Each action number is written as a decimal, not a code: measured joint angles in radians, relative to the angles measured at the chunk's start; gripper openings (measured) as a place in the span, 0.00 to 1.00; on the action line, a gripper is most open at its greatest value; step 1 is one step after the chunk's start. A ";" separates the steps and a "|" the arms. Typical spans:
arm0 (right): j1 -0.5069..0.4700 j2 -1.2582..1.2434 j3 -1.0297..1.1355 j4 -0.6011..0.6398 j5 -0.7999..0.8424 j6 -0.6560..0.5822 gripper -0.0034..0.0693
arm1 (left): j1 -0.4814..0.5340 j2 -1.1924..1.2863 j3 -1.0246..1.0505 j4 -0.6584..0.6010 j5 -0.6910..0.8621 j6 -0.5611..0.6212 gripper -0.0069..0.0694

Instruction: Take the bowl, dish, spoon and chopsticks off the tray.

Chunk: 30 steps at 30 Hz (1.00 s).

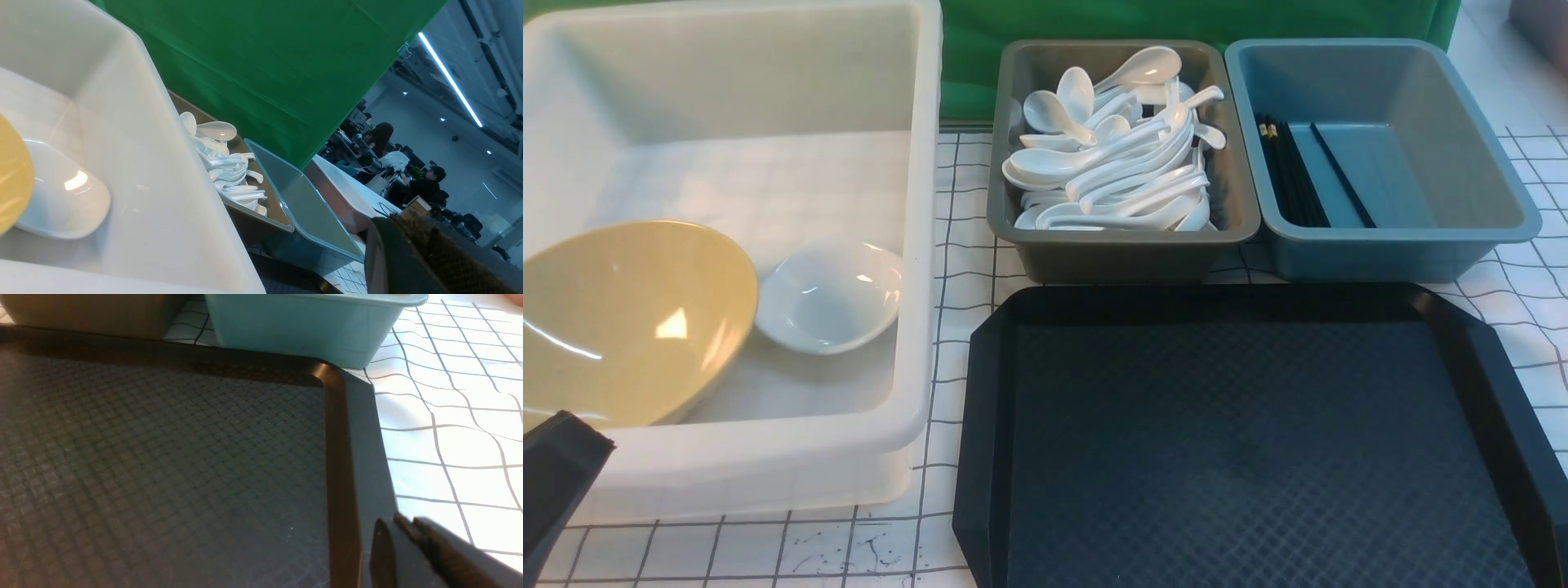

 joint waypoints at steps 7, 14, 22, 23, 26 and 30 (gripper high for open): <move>0.000 0.000 0.000 0.000 0.000 0.000 0.13 | 0.000 0.000 0.000 0.000 0.000 0.000 0.09; 0.000 0.000 0.000 0.000 0.000 0.000 0.14 | 0.000 0.000 0.000 0.001 0.000 0.000 0.09; 0.000 0.000 0.000 0.000 0.000 0.000 0.15 | 0.082 0.000 0.045 -0.036 -0.032 0.059 0.09; 0.000 0.000 0.000 0.000 0.000 0.000 0.15 | 0.132 0.000 0.065 -0.072 -0.052 0.105 0.09; 0.000 0.000 0.000 0.000 0.000 0.000 0.15 | 0.253 0.000 0.114 -0.150 -0.087 0.201 0.09; 0.000 0.000 0.000 0.000 0.000 0.000 0.16 | 0.461 0.000 0.194 -0.317 -0.118 0.394 0.09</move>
